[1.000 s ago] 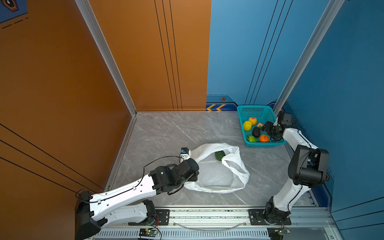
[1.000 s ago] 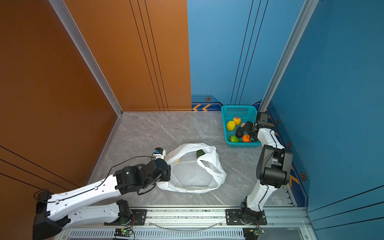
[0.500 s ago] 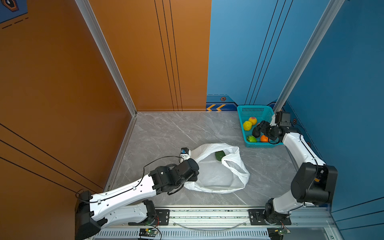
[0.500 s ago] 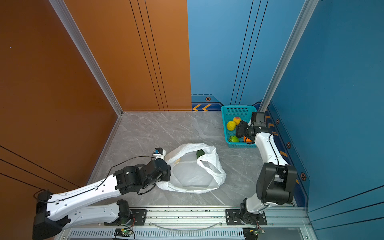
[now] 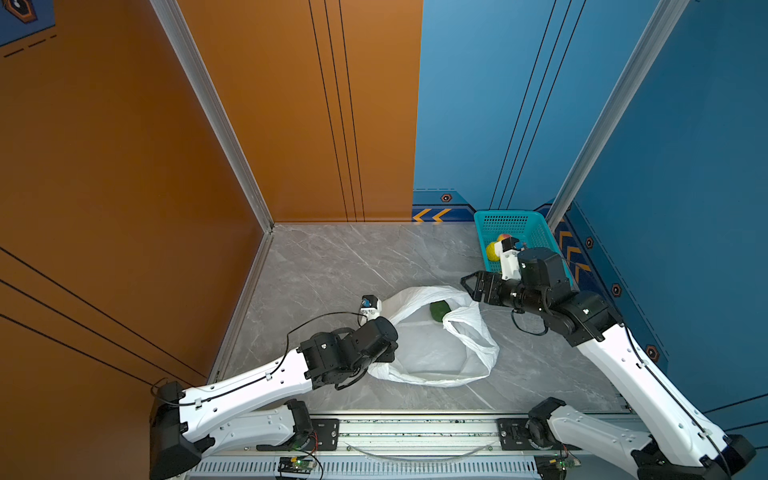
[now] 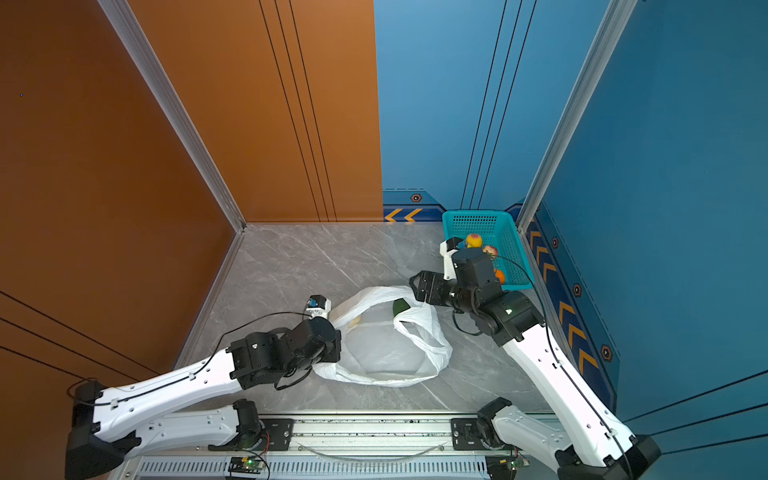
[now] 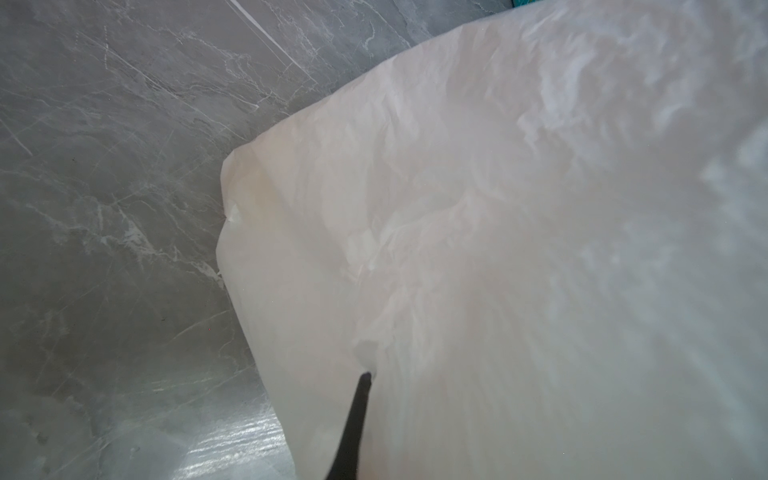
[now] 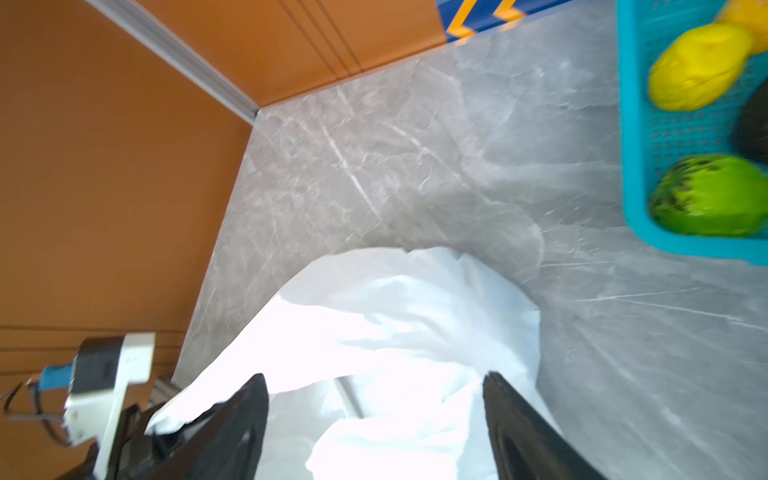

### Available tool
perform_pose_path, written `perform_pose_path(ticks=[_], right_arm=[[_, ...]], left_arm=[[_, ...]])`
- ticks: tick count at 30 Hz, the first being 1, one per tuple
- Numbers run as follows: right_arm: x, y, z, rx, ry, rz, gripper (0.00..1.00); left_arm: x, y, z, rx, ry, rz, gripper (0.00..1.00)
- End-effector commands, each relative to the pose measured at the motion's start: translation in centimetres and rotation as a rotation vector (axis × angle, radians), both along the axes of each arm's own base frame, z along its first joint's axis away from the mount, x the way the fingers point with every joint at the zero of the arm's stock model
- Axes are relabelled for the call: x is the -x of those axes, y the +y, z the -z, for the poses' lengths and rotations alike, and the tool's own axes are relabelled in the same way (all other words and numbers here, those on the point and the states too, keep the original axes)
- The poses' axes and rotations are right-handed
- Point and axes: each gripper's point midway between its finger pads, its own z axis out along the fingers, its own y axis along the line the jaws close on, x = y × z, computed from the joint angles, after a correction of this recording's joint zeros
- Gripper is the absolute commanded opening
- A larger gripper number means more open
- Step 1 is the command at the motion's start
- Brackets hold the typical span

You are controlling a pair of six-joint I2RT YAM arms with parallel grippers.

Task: Untie the knot of the plastic bag and take out the fruit
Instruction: 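Move the right gripper back over the bag opening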

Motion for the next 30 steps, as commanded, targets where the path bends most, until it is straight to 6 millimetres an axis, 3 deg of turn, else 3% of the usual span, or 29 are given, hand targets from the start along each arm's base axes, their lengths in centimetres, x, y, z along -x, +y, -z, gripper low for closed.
perform_pose_path(ticks=[1,7,17,24,30], right_arm=[[2.5,2.3,0.3,-0.009,0.049,0.003,0.82],[5.5,7.2,1.4,-0.027,0.059,-0.090,0.82],[7.0,11.8,8.1,0.072,0.058,-0.177,0.81],[8.3,13.2,14.2,0.195,0.109,-0.235,0.81],[8.2,13.7,18.1,0.242,0.190,-0.261,0.81]], left_arm=[[-0.3,0.5,-1.0,-0.017,-0.032,-0.007,0.00],[-0.5,0.6,-1.6,-0.011,-0.046,-0.012,0.00],[-0.8,0.5,-2.3,-0.002,-0.063,-0.023,0.00],[-1.0,0.4,-2.6,0.004,-0.066,-0.028,0.00],[-1.2,0.0,-3.0,0.005,-0.071,-0.022,0.00]])
